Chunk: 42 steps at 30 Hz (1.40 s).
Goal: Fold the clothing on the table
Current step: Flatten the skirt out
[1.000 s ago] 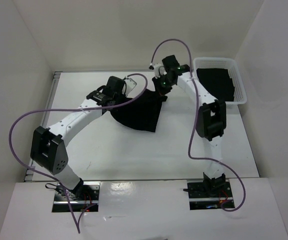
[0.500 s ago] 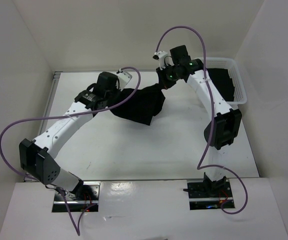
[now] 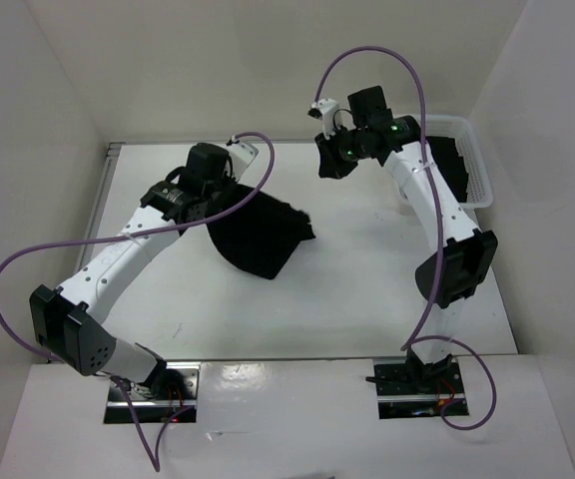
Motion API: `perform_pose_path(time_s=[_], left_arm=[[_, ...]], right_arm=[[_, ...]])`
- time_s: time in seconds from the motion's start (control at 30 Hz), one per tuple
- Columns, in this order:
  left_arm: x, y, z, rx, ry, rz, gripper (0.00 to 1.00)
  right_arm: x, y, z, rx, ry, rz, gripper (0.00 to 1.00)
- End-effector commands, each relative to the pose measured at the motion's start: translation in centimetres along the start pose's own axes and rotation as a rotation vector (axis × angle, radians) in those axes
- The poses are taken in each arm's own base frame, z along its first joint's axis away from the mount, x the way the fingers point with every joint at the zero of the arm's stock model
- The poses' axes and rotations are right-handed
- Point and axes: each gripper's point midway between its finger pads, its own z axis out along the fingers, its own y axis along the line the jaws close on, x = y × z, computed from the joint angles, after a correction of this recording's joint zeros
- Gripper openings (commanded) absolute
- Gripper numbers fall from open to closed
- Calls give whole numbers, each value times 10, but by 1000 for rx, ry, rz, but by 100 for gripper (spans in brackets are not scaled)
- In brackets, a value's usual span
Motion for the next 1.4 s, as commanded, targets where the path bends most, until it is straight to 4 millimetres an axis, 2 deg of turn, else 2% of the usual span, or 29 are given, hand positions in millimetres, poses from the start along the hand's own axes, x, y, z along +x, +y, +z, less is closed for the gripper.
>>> perform_pose_path(time_s=[0.0, 0.07, 0.17, 0.2, 0.3, 0.37, 0.4, 0.43, 0.47, 0.5, 0.53, 0.6, 0.67, 0.7, 0.77, 0.8, 0.83, 0.87, 0.97, 1.0, 1.03, 1.07, 1.1, 1.13, 1.17, 1.2, 1.23, 1.3, 1.37], left_arm=[[-18, 21, -19, -54, -62, -24, 20], [-18, 20, -18, -45, -65, -24, 20], [-21, 25, -21, -54, -69, -32, 20], [-21, 25, -21, -54, -69, -32, 21], [-13, 17, -16, -26, -53, -23, 23], [-4, 13, -12, -19, -31, -15, 24], [4, 9, -7, -14, -14, -9, 24], [7, 6, -4, -12, -10, -7, 24], [15, 3, -1, -6, 8, -1, 24], [28, 2, 5, -17, 37, 2, 24], [32, -1, 8, -16, 40, -6, 24], [45, 6, 12, -34, 65, -32, 24], [58, 9, 17, -35, 92, -79, 24], [65, 22, 19, -56, 107, -120, 25], [71, 29, 21, -48, 111, -188, 30], [80, 39, 22, -55, 134, -223, 32], [84, 37, 23, -22, 138, -251, 34], [87, 42, 23, -23, 141, -265, 48], [110, 57, 29, -30, 194, -356, 78], [127, 72, 31, -54, 233, -409, 92], [133, 82, 31, -61, 242, -447, 97], [134, 85, 33, -27, 235, -490, 100], [140, 91, 29, -18, 243, -537, 100], [157, 109, 28, -35, 263, -597, 100], [156, 112, 28, 7, 248, -641, 100], [166, 113, 26, 20, 274, -671, 100], [173, 126, 21, -1, 272, -717, 100], [182, 129, 16, 5, 286, -753, 100], [191, 135, 11, 4, 294, -788, 100]], right_arm=[[-22, 11, -34, 24, -84, -58, 10], [-20, 11, -36, 35, -82, -58, 1], [-21, 14, -36, 15, -89, -59, 0], [-21, 14, -36, 15, -89, -70, 6], [3, 9, -20, 21, -22, -53, 42], [13, 9, -5, 34, 2, -60, 55], [32, 10, 7, 36, 48, -53, 61], [40, 24, 21, 31, 78, -83, 65], [43, 17, 31, 118, 96, -115, 67], [62, 24, 42, 141, 143, -136, 69], [67, 41, 54, 147, 160, -184, 70], [74, 39, 66, 225, 172, -224, 72], [76, 43, 73, 246, 183, -245, 72], [75, 45, 81, 249, 188, -255, 72], [70, 49, 87, 242, 182, -264, 72], [75, 52, 94, 239, 203, -274, 72], [73, 52, 96, 240, 200, -275, 72], [70, 56, 99, 240, 197, -285, 72], [75, 67, 112, 225, 220, -307, 72], [74, 74, 113, 223, 220, -324, 72], [73, 77, 117, 241, 220, -338, 72], [79, 92, 120, 227, 235, -382, 72], [76, 99, 121, 233, 224, -399, 72], [76, 104, 124, 252, 220, -420, 72], [78, 112, 126, 251, 221, -449, 72], [85, 130, 132, 230, 233, -484, 72], [83, 139, 133, 219, 221, -497, 72], [89, 155, 142, 205, 229, -531, 70], [83, 163, 147, 218, 209, -557, 69]])
